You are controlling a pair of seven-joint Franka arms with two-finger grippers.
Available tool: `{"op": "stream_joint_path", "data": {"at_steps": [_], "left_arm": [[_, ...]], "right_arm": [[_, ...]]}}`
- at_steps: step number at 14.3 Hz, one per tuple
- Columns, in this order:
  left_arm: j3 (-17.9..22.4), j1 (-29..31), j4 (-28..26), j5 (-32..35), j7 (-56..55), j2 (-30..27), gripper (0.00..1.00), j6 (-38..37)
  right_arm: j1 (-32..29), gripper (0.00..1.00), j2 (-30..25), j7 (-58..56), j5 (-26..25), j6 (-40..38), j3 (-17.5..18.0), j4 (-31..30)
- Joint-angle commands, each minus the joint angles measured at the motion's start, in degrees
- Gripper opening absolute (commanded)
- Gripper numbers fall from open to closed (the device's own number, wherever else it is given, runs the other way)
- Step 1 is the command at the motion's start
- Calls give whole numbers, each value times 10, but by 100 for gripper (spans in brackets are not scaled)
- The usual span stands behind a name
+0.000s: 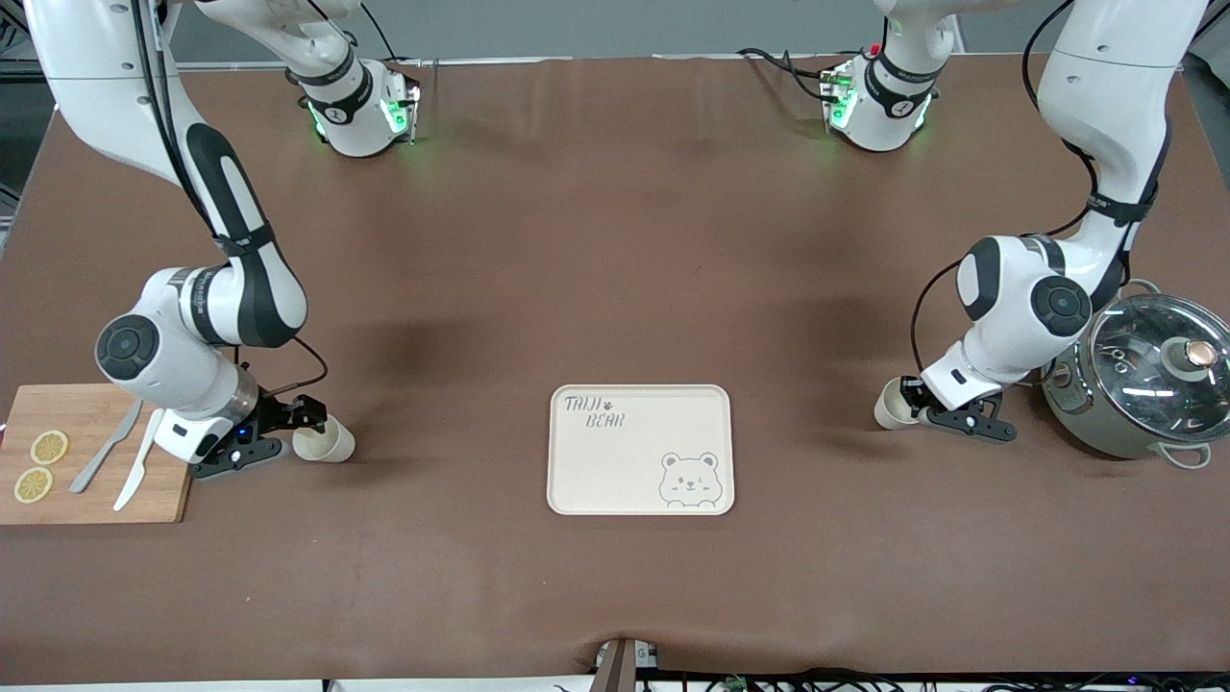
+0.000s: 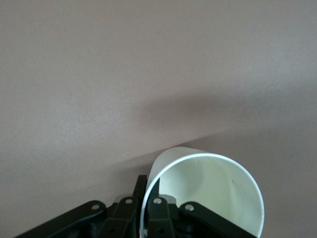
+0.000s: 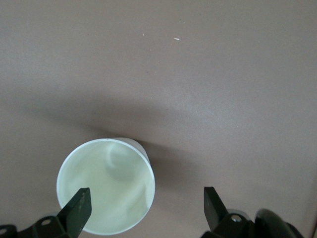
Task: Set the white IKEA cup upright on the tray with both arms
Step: 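Close the left and right grippers around the two white cups, then carry the cup with the left gripper over the bear tray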
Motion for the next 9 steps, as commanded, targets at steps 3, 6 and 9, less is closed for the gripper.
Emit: {"op": "stream_joint_path", "data": {"at_steps": [3, 6, 9], "left_arm": [[-33, -20, 51, 14, -103, -13, 0, -79], [-33, -58, 80, 14, -166, -11, 0, -110], [-34, -85, 89, 14, -207, -11, 0, -117]], "right_arm": [[-4, 100, 27, -22, 6, 44, 0, -4], [-4, 100, 36, -22, 6, 55, 1, -4], [-3, 100, 36, -21, 7, 54, 1, -4]]}}
